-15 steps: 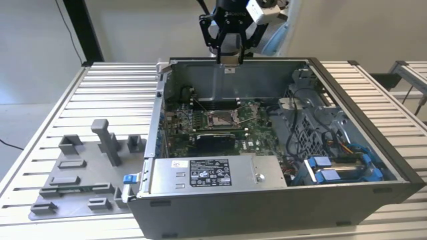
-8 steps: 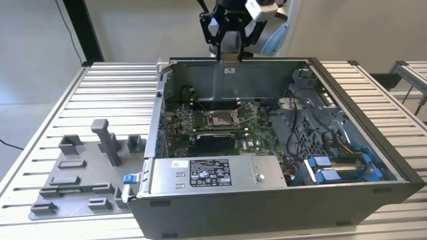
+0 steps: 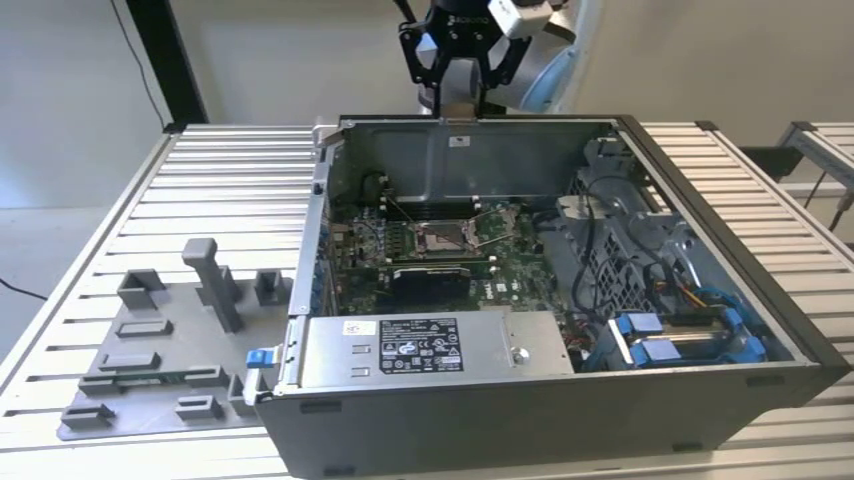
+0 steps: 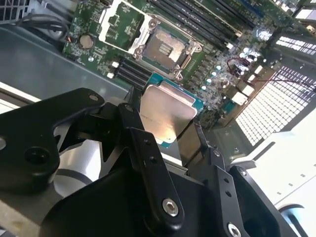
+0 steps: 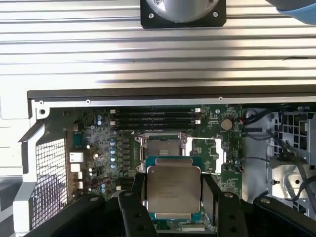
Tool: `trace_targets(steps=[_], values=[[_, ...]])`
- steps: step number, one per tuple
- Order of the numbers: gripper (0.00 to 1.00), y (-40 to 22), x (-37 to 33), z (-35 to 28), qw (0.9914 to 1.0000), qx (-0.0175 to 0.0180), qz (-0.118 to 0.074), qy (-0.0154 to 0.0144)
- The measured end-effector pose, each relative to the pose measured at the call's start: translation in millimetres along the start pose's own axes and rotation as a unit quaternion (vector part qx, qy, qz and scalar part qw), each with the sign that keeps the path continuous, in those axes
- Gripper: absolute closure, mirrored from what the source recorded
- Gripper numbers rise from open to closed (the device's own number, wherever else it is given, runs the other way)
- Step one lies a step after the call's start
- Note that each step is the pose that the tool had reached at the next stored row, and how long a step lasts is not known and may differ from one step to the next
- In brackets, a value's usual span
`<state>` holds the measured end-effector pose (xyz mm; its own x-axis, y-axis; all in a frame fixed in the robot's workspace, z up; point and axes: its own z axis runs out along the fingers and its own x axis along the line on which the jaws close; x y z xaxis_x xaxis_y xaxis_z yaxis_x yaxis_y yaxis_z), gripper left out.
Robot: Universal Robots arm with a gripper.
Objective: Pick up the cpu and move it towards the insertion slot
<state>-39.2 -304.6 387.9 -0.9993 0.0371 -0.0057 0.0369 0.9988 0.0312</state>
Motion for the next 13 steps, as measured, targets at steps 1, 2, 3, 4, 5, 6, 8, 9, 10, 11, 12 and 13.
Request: trace_targets(steps=[1,2,3,4,5,6,8,9,10,11,12,13], values=[[1.0,0.0,0.6,0.0,1.0,0.0,0.0,-0.0004],[1.0,0.0,1.3,0.0,1.0,-0.0001,0.0,-0.0007],[1.0,0.0,2.0,0.0,1.0,-0.0001,0.0,-0.001],[1.0,0.0,2.7,0.1,1.0,-0.0001,0.0,-0.0012],[1.0,-0.1,3.4,0.2,1.0,-0.0002,0.0,-0.0015],[1.0,-0.1,3.9,0.2,1.0,-0.0001,0.0,-0.0015],[1.0,-0.1,4.0,0.2,1.0,-0.0001,0.0,-0.0016],[1.0,-0.1,4.0,0.2,1.0,-0.0001,0.0,-0.0016],[1.0,-0.1,4.1,0.2,1.0,-0.0001,0.0,-0.0016],[1.0,-0.1,4.2,0.2,1.0,-0.0001,0.0,-0.0016],[1.0,-0.1,4.3,0.2,1.0,-0.0001,0.0,-0.0016],[1.0,-0.1,4.3,0.2,1.0,-0.0001,0.0,-0.0016]])
